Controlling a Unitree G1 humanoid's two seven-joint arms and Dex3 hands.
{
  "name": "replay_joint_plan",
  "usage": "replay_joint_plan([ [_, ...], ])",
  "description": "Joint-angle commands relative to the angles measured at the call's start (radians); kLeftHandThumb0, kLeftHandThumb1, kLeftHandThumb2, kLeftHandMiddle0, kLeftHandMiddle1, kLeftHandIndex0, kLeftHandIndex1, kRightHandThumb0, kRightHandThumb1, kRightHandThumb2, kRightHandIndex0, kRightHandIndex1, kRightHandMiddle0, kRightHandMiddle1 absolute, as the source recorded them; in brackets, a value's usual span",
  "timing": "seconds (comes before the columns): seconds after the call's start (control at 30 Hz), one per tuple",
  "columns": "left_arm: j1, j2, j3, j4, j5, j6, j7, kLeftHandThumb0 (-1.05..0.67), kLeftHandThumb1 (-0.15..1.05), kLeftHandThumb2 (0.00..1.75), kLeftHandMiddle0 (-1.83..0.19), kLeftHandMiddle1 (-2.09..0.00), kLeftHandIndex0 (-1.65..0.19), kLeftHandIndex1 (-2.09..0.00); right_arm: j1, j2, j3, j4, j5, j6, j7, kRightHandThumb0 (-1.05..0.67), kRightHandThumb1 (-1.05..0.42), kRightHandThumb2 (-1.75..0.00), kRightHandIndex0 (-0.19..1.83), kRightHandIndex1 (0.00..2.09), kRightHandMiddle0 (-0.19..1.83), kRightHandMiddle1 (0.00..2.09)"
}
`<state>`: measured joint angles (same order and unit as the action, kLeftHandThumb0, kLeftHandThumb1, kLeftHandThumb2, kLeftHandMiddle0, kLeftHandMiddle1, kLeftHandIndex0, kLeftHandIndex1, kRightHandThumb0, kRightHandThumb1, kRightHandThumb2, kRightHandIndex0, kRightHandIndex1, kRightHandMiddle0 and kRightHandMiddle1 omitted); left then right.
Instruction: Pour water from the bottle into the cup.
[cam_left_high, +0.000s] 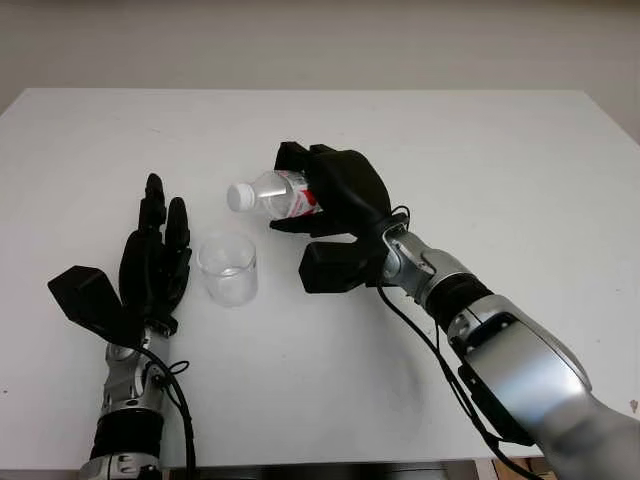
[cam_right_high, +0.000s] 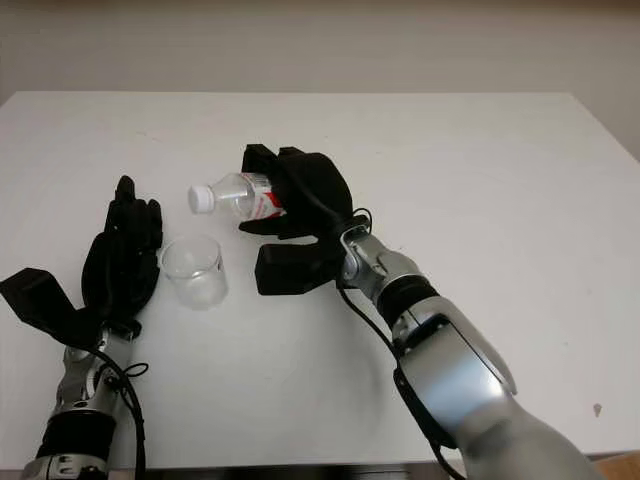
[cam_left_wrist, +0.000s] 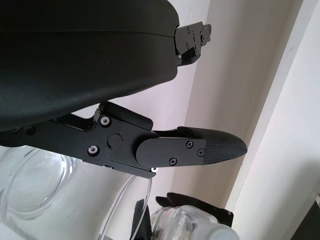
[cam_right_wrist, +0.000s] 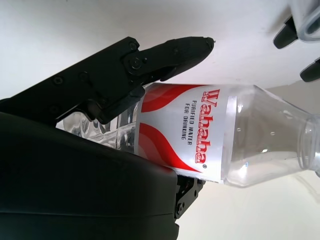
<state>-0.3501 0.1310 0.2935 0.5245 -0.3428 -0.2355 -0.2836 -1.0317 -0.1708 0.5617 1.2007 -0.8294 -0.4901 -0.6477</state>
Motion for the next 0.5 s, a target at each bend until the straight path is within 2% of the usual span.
replay_joint_plan([
  [0.0,0.036,-0.023,-0.001,0.031,0.001,0.004,0.003,-0.71,1.05,0.38,0.16,-0.06,0.18,-0.04,-0.044,-0.008,0.018,0.002,-0.017,0.002,-0.03,-0.43,-1.05,-0.25,1.29,2.09,0.84,2.09],
  [0.23,0.035,-0.029,-0.002,0.033,-0.001,0.001,0.002,-0.72,1.05,0.37,0.16,-0.05,0.19,-0.04,-0.058,-0.009,0.05,0.009,-0.03,0.003,-0.03,-0.44,-1.05,-0.28,1.27,2.09,0.82,2.09],
  [0.47,0.033,-0.036,-0.001,0.034,0.003,-0.001,0.011,-0.72,1.05,0.37,0.16,-0.05,0.19,-0.04,-0.07,-0.018,0.112,0.012,-0.101,-0.001,-0.157,-0.44,-1.05,-0.25,1.21,2.09,0.77,2.09],
])
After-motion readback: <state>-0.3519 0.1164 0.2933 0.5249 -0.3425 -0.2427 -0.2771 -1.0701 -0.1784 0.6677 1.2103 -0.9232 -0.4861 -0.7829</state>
